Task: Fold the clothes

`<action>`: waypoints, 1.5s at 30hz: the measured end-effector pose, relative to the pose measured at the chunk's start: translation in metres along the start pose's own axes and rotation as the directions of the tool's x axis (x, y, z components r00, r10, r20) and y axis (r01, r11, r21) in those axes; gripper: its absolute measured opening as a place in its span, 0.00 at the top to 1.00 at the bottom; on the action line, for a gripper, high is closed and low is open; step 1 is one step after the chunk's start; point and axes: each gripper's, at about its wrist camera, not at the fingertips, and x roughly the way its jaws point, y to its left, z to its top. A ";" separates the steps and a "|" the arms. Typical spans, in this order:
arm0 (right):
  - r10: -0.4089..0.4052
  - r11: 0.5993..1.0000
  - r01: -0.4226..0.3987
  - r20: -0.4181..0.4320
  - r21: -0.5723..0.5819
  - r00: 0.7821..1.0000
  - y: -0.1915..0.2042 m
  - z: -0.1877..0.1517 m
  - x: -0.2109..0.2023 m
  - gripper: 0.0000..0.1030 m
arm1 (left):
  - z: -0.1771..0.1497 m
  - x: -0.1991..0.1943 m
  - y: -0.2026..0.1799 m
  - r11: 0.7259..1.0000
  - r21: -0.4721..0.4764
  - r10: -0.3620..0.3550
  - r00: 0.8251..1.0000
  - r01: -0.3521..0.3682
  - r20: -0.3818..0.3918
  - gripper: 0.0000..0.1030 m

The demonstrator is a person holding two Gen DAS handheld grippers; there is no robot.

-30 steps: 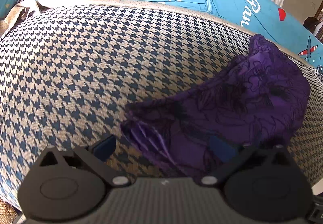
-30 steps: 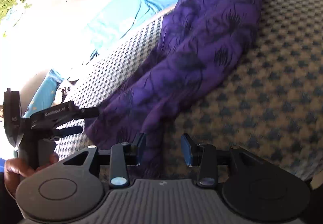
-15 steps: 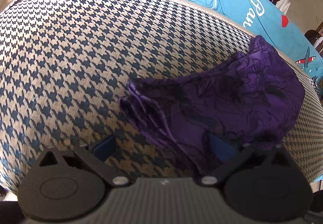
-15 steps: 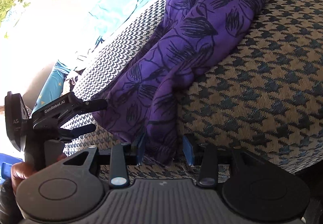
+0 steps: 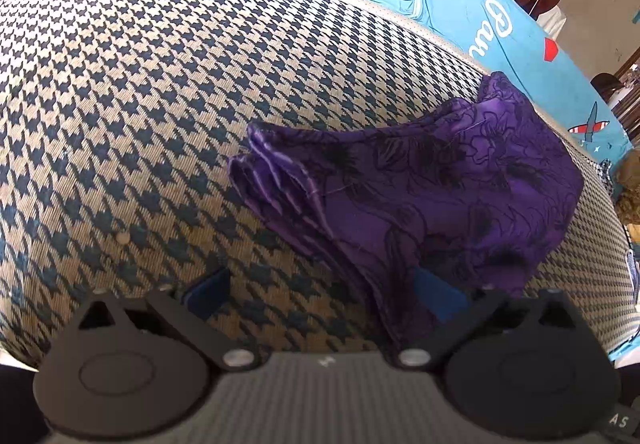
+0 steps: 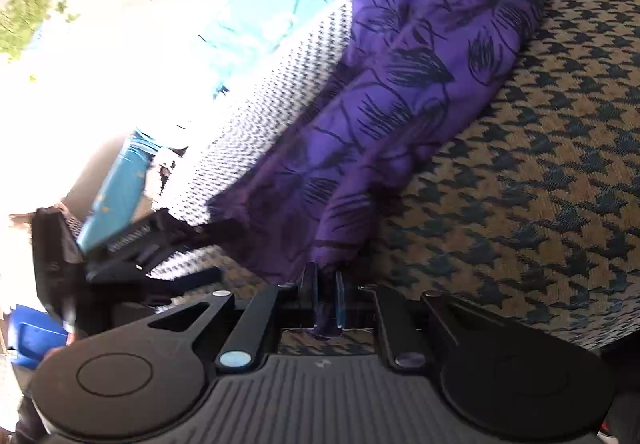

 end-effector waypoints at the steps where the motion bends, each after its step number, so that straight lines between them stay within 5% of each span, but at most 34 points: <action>1: 0.011 1.000 -0.011 0.005 0.005 1.000 0.000 -0.001 -0.002 0.89 | -0.002 -0.001 0.001 1.000 -0.002 -0.003 1.000 0.003 0.000 0.00; 5: -0.010 1.000 0.009 0.013 0.009 1.000 0.000 -0.005 -0.006 0.89 | -0.008 -0.006 0.004 1.000 -0.011 -0.017 1.000 0.017 0.003 0.00; 8: -0.110 0.986 0.113 0.027 -0.122 0.994 0.014 -0.010 -0.004 0.89 | -0.013 -0.010 0.007 0.999 -0.017 -0.027 1.000 0.027 0.004 0.00; 11: -0.123 0.959 0.134 0.060 -0.249 0.991 0.031 -0.019 -0.007 0.89 | -0.015 -0.010 0.006 0.999 -0.015 -0.028 1.000 0.028 0.005 0.00; 15: -0.148 0.967 0.158 0.061 -0.200 0.987 0.023 -0.022 -0.014 0.89 | -0.015 -0.009 0.005 1.000 -0.010 -0.026 1.000 0.026 0.005 0.00; 21: -0.144 0.925 0.190 0.159 -0.330 0.977 0.040 -0.032 -0.031 0.87 | -0.010 0.004 -0.004 1.000 -0.007 -0.020 1.000 0.020 0.005 0.00; 28: -0.154 0.796 0.202 0.132 -0.570 0.979 0.067 -0.060 -0.014 0.79 | -0.007 0.009 -0.004 1.000 -0.012 -0.027 1.000 0.027 0.005 0.00; 36: -0.189 0.700 0.229 0.134 -0.676 0.973 0.077 -0.075 0.001 0.66 | -0.008 -0.004 0.007 0.999 -0.024 -0.036 0.999 0.037 0.004 0.00; 45: -0.260 0.534 0.297 0.180 -0.792 0.949 0.089 -0.091 0.033 0.58 | -0.007 -0.013 0.019 0.996 -0.059 -0.063 0.998 0.063 0.002 0.00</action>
